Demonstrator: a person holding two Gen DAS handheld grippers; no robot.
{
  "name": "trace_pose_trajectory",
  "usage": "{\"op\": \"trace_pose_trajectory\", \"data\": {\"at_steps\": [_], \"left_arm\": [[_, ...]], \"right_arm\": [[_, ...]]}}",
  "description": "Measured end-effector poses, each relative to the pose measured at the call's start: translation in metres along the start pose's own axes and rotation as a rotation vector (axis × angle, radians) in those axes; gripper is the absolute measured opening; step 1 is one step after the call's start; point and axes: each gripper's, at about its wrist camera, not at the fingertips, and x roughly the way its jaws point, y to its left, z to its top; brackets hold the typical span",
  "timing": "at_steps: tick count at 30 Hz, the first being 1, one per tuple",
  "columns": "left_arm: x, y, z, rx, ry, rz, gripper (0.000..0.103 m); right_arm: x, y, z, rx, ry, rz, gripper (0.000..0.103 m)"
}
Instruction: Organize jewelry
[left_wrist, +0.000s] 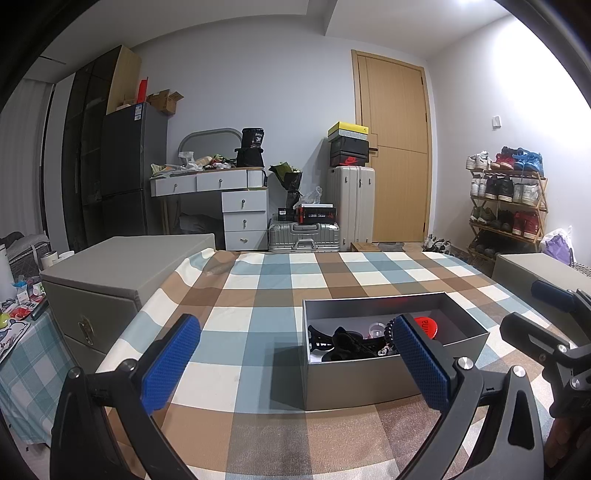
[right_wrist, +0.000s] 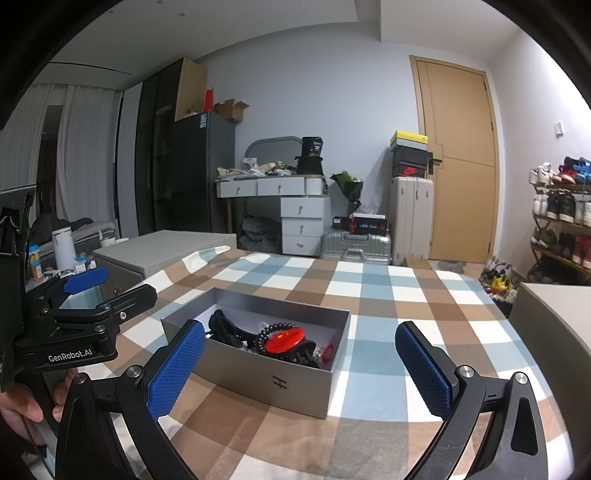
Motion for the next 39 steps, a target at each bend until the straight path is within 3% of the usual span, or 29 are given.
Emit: {"op": "trace_pose_trajectory", "data": {"at_steps": [39], "left_arm": [[0.0026,-0.0001,-0.0005,0.001,0.002,-0.003,0.102]], "right_arm": [[0.0,-0.0011,0.0,0.004,0.0,-0.006,0.103]]}}
